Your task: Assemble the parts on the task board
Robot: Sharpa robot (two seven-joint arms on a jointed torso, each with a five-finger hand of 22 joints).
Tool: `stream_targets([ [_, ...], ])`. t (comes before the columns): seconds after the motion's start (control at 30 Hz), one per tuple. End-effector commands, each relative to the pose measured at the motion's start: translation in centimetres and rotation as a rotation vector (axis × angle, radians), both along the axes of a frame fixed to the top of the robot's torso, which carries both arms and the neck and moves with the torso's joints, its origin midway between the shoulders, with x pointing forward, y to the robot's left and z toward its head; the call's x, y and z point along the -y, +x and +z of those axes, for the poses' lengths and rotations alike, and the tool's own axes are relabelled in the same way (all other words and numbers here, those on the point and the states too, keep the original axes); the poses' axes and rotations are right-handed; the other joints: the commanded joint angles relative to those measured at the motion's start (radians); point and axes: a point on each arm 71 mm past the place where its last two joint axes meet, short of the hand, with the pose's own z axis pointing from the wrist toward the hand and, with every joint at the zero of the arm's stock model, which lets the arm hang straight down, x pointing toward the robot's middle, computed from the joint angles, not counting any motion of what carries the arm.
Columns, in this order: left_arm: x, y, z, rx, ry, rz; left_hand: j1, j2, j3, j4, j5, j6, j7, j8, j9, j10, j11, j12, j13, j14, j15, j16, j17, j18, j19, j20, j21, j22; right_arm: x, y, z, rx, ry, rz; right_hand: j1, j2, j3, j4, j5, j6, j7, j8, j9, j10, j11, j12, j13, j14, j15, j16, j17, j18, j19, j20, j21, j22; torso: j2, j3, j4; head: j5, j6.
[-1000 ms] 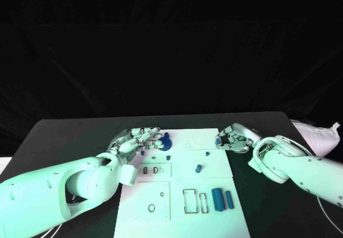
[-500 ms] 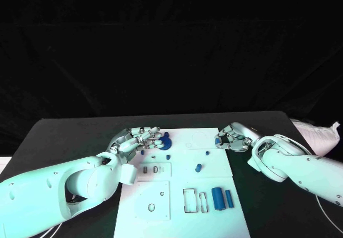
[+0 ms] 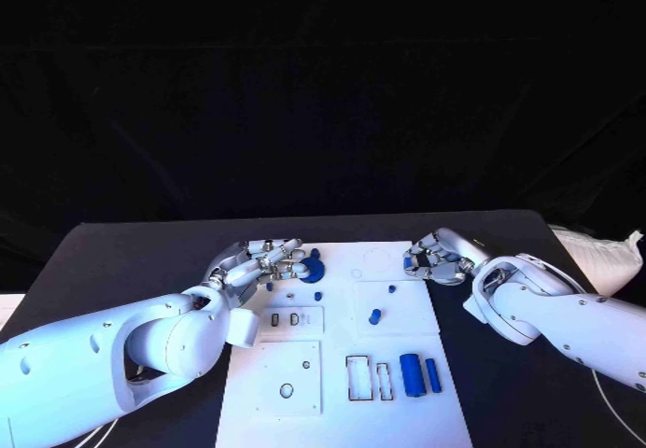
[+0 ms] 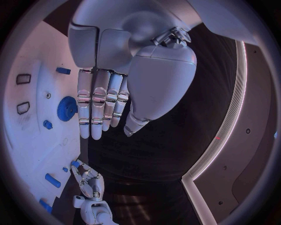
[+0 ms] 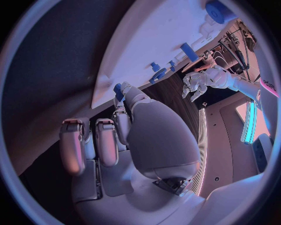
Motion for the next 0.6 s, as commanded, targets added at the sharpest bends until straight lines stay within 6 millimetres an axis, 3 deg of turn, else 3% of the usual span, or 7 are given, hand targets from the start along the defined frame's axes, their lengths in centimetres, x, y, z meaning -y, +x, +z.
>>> stream_targets([
  [0.03, 0.0, 0.0, 0.1, 0.008, -0.010, -0.009, 0.010, -0.002, 0.002, -0.006, -0.003, -0.003, 0.007, -0.004, -0.001, -0.001, 0.003, -0.004, -0.001, 0.002, 0.002, -0.004, 0.001, 0.003, 0.007, 0.001, -0.007, -0.002, -0.6, -0.2, 0.7, -0.011, 0.027, -0.041, 0.007, 0.024, 0.008, -0.004, 0.001, 0.024, -0.020, 0.004, 0.013, 0.017, -0.025, -0.005, 0.003, 0.082, -0.006, 0.004, 0.145, -0.020, 0.024, -0.008, 0.004, 0.161, -0.002, -0.0017, 0.0013, 0.001, 0.000],
  [0.27, -1.2, 0.5, -0.1, 0.015, 0.002, 0.023, 0.011, -0.002, 0.003, -0.007, -0.003, -0.004, 0.007, -0.004, -0.001, -0.001, 0.004, -0.005, -0.001, 0.002, 0.002, -0.005, 0.002, 0.003, 0.007, 0.001, -0.007, -0.002, -4.3, -1.7, 1.9, -0.032, 0.026, 0.016, 0.004, 0.028, 0.012, -0.006, 0.001, 0.022, -0.019, 0.002, 0.013, 0.016, -0.024, -0.010, 0.000, 0.081, -0.006, 0.003, 0.143, -0.021, 0.028, -0.009, 0.006, 0.165, -0.016, -0.0070, 0.0084, 0.007, -0.010],
  [0.47, -2.3, 1.0, -0.3, 0.019, 0.014, 0.050, 0.012, -0.002, 0.004, -0.009, -0.003, -0.004, 0.008, -0.005, -0.001, -0.003, 0.004, -0.007, -0.001, 0.000, 0.002, -0.007, 0.002, 0.003, 0.007, 0.001, -0.007, -0.002, -8.5, -3.0, 1.9, -0.039, -0.011, 0.101, -0.001, 0.029, 0.013, -0.006, 0.002, 0.020, -0.018, 0.001, 0.013, 0.014, -0.023, -0.013, -0.002, 0.081, -0.005, 0.002, 0.140, -0.021, 0.029, -0.009, 0.007, 0.167, -0.030, -0.0147, 0.0192, 0.020, -0.032],
  [0.6, -2.9, 1.3, -0.4, 0.020, 0.019, 0.063, 0.009, -0.003, 0.008, -0.013, -0.004, -0.005, 0.008, -0.009, -0.001, -0.005, 0.006, -0.012, -0.001, -0.012, 0.006, -0.019, 0.002, 0.001, 0.002, 0.003, -0.011, -0.005, -11.1, -3.8, 1.6, -0.039, -0.042, 0.156, -0.001, 0.029, 0.014, -0.005, 0.002, 0.020, -0.018, 0.001, 0.013, 0.014, -0.023, -0.013, -0.002, 0.080, -0.005, 0.001, 0.140, -0.021, 0.029, -0.009, 0.007, 0.167, -0.039, -0.0206, 0.0271, 0.023, -0.040],
])
